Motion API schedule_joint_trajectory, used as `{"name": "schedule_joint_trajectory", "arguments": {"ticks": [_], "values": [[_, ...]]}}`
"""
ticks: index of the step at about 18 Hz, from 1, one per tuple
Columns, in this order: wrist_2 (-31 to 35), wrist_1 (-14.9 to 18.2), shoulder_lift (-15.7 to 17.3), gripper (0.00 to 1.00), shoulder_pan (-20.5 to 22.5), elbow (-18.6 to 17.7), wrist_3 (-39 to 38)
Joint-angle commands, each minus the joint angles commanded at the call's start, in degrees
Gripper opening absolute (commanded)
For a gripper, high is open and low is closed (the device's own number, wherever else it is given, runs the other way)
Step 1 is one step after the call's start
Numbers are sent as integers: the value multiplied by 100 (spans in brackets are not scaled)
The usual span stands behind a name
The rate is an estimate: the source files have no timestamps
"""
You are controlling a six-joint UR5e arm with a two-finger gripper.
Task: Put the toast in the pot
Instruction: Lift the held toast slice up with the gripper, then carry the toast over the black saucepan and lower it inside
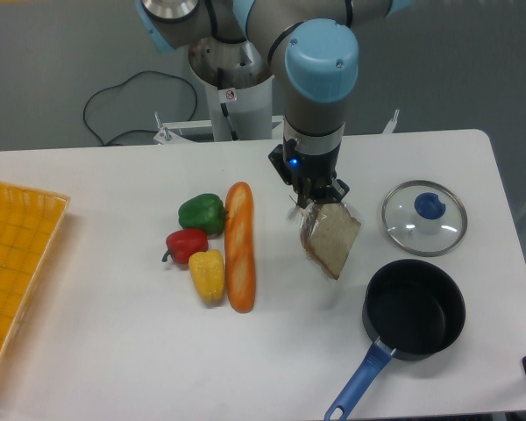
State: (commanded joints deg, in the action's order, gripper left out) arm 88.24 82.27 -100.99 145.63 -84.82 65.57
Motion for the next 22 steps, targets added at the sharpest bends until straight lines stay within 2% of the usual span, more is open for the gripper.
{"name": "schedule_joint_trajectory", "arguments": {"ticks": [11,17,22], "values": [[-62,-35,-263,0,79,528,-9],[-105,-53,-580,0,228,879,0],[-167,-316,-764,0,334,1011,44]]}}
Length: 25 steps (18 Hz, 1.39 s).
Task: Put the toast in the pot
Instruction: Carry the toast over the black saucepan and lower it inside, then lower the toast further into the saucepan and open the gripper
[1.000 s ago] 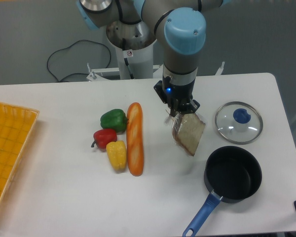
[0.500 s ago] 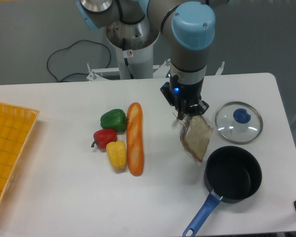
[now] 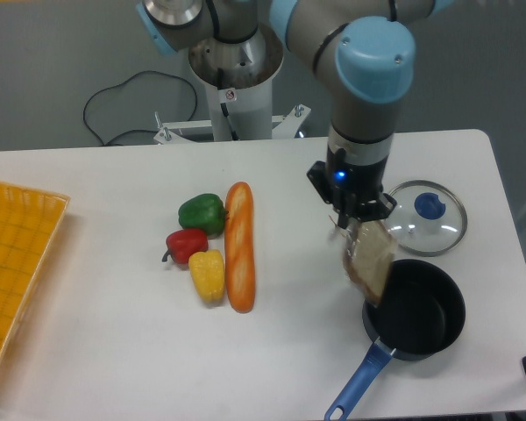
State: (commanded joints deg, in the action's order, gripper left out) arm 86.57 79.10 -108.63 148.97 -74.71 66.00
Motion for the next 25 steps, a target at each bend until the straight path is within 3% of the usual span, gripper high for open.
{"name": "schedule_joint_trajectory", "arguments": {"ticks": [5,12,18,25], "values": [[0,-105,-132,0,88,141,167],[9,-641,-334,0,141,150,246],[9,-905,-519,0,132,150,246],[17,-949,-572,0,141,97,255]]}}
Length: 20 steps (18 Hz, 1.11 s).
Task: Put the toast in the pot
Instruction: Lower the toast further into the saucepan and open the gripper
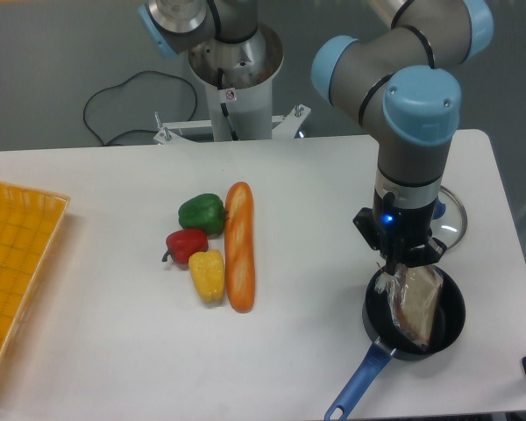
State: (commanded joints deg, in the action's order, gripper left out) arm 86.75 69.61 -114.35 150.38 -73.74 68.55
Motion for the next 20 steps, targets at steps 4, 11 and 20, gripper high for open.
{"name": "schedule_joint_trajectory", "arguments": {"ticks": [4,11,20], "values": [[9,-52,0,0,0,-35,44],[9,-246,-61,0,9,-132,105],[35,-509,-79,0,9,-501,140]]}}
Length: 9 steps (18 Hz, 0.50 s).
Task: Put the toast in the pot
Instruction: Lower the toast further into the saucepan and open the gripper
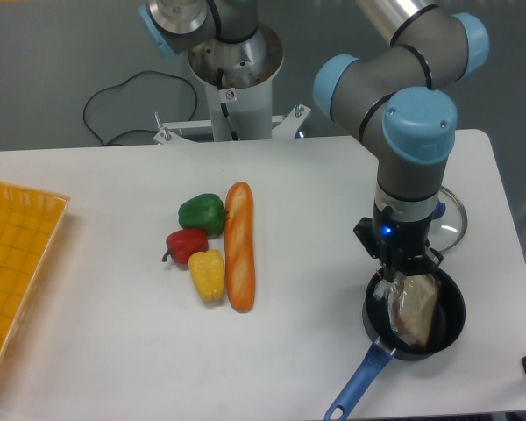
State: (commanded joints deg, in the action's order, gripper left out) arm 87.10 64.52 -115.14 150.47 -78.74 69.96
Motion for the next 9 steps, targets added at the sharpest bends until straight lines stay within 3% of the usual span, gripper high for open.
{"name": "schedule_joint_trajectory", "arguments": {"ticks": [9], "values": [[0,-159,-9,0,0,-141,27]]}}
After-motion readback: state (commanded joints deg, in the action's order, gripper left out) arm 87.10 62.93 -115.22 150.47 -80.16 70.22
